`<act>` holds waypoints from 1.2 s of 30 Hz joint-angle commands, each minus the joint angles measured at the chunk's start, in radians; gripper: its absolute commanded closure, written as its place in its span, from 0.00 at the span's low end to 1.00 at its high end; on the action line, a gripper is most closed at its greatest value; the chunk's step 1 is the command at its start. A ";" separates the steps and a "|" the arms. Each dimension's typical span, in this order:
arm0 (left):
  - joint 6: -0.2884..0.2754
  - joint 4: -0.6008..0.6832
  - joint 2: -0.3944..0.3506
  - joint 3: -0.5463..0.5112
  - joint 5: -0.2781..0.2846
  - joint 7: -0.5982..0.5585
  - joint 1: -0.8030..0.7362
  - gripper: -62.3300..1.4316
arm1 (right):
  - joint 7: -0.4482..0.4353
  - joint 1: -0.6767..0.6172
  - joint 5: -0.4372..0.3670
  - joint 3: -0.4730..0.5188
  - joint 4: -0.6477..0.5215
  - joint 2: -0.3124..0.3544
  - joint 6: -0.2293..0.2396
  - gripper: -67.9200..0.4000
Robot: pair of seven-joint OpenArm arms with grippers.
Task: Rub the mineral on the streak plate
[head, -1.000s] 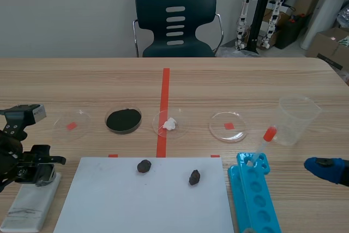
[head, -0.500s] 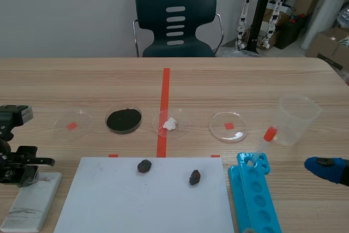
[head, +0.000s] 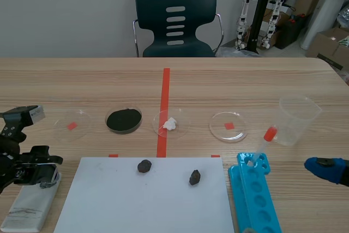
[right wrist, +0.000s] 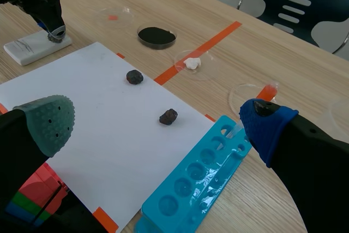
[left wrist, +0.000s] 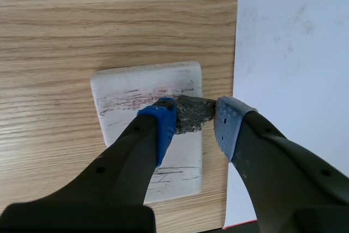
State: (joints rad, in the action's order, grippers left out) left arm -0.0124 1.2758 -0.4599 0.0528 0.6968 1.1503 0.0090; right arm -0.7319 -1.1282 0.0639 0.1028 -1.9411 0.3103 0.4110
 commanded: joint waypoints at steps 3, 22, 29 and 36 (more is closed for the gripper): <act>0.074 -0.002 0.005 0.005 -0.138 0.003 -0.009 0.80 | -0.012 -0.002 -0.011 0.003 -0.009 0.000 0.001 0.06; 0.084 -0.001 0.005 0.005 -0.146 0.018 -0.009 0.80 | -0.012 -0.002 -0.011 0.003 -0.009 0.000 0.001 0.06; 0.016 -0.001 0.008 0.005 -0.018 0.008 -0.009 0.80 | -0.012 -0.002 -0.011 0.003 -0.009 0.000 0.001 0.06; -0.010 0.002 0.010 0.005 0.014 -0.010 -0.009 0.80 | -0.012 -0.002 -0.011 0.003 -0.009 0.000 0.001 0.06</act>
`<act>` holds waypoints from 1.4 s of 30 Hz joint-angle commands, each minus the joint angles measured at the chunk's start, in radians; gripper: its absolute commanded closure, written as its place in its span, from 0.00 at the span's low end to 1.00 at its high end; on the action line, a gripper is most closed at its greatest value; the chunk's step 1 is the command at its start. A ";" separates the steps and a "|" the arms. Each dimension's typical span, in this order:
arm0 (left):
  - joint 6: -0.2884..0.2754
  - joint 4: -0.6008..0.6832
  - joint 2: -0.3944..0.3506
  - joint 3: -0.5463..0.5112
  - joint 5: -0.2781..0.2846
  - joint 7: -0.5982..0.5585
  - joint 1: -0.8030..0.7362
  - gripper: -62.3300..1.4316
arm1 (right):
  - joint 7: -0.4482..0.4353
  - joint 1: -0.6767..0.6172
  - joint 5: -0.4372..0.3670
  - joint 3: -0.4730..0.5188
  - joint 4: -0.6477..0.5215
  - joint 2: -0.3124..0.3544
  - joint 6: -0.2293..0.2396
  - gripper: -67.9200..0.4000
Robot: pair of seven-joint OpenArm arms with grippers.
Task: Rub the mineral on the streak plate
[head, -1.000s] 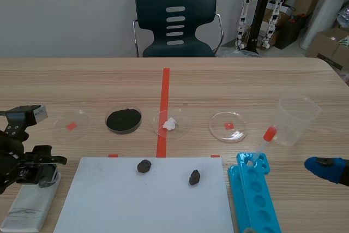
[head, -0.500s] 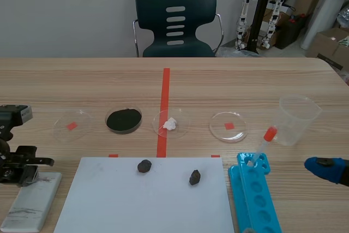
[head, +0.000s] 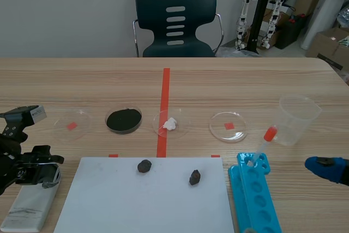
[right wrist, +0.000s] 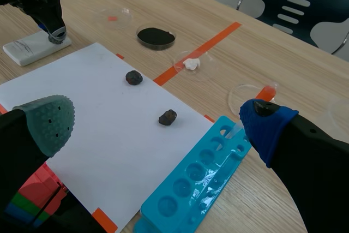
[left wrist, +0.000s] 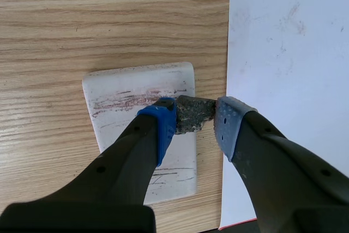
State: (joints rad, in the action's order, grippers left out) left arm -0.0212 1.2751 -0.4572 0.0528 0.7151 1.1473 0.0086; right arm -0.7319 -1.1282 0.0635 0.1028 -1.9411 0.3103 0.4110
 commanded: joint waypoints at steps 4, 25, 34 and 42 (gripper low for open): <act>0.004 0.037 -0.006 0.005 -0.008 -0.054 -0.018 0.80 | -0.012 -0.002 -0.010 0.003 -0.009 0.000 0.001 0.06; -0.042 0.590 -0.062 -0.066 -0.164 -0.918 -0.533 0.80 | -0.012 -0.002 -0.010 0.003 -0.009 0.000 0.001 0.06; -0.133 0.682 -0.062 -0.079 -0.328 -1.139 -0.718 0.80 | -0.012 -0.002 -0.010 0.003 -0.009 0.000 0.001 0.06; -0.132 0.697 -0.062 -0.080 -0.385 -1.210 -0.776 0.80 | -0.012 -0.002 -0.010 0.003 -0.009 0.000 0.001 0.06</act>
